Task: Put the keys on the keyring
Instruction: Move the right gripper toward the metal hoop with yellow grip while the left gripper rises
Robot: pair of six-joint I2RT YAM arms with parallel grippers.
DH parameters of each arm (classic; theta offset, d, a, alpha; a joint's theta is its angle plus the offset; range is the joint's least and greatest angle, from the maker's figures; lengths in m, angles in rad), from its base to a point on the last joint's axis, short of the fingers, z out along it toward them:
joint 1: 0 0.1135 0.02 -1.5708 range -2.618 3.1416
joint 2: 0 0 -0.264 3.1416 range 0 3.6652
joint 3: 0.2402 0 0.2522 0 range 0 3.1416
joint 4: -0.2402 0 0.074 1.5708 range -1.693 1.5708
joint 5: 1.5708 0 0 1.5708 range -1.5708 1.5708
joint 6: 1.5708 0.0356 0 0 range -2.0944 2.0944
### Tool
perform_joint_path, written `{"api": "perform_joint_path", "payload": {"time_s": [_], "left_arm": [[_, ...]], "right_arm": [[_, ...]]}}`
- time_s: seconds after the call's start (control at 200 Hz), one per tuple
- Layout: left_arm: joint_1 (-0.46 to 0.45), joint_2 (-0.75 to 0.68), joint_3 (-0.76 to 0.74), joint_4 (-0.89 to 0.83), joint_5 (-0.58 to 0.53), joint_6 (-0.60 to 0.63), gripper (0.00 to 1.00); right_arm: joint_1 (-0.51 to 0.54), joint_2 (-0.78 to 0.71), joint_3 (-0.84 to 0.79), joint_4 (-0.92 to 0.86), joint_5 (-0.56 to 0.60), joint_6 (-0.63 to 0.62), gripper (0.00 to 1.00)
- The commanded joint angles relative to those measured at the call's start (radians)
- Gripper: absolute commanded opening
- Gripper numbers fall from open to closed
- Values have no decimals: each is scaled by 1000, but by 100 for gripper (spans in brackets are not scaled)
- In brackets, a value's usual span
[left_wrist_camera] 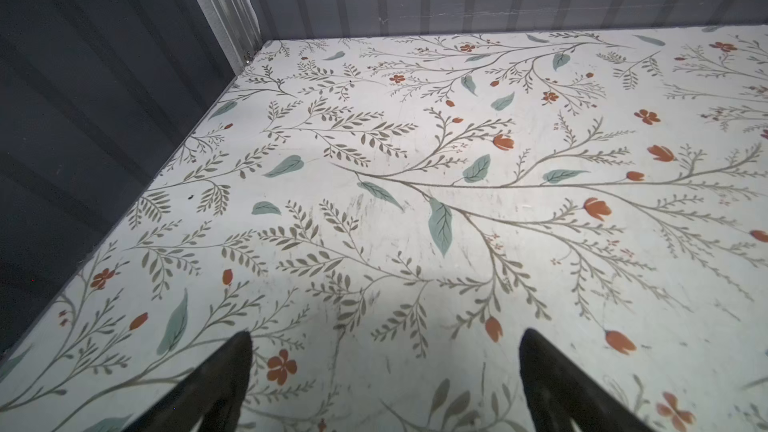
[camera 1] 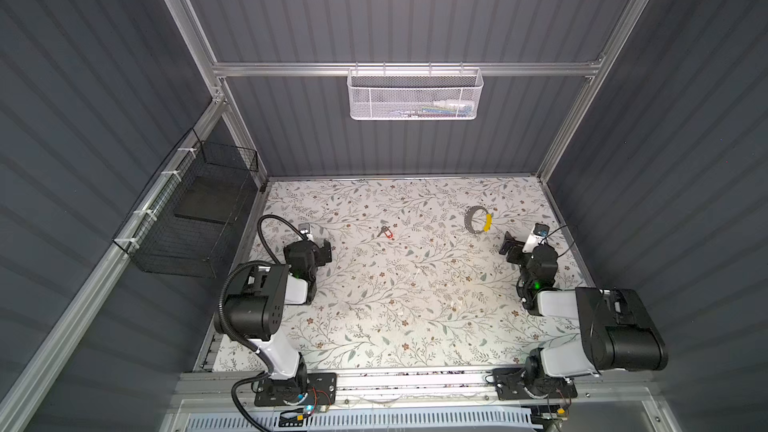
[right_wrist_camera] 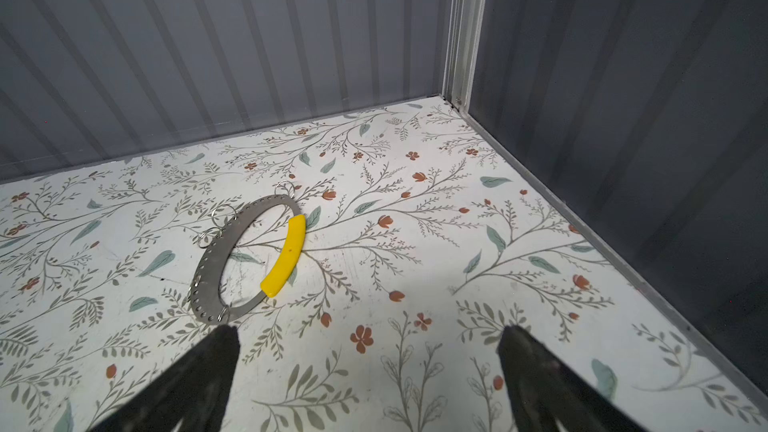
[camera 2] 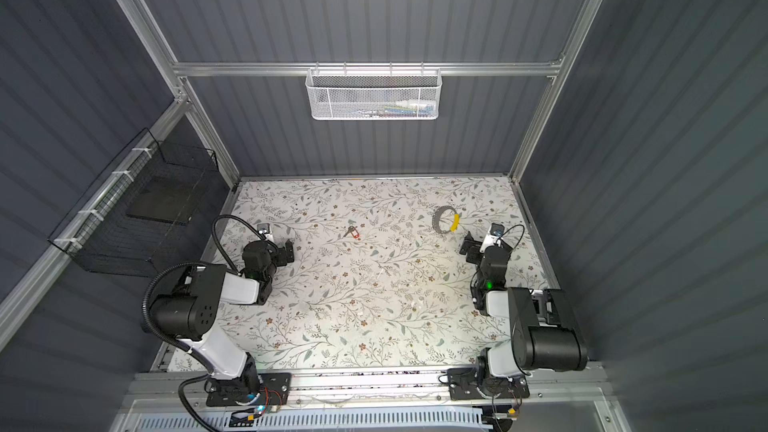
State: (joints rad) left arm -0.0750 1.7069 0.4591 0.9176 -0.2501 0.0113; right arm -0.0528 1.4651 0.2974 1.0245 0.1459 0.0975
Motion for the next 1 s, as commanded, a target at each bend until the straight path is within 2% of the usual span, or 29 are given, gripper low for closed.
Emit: {"api": "perform_joint_path", "payload": {"time_s": [0.0,0.545,0.675,0.996], "left_arm": [[-3,11,7,7,-6,-11,100],[-2,9,7,7,-6,-10,100],[-2,10,9,1,84,26,100],[-2,10,13,-8,94,27,100]], "right_arm": [[-2,-6,-7,20,11,8,99],[-2,-6,-7,20,9,7,99],[-2,-6,-7,20,10,6,99],[-2,-6,-7,20,11,8,99]]}}
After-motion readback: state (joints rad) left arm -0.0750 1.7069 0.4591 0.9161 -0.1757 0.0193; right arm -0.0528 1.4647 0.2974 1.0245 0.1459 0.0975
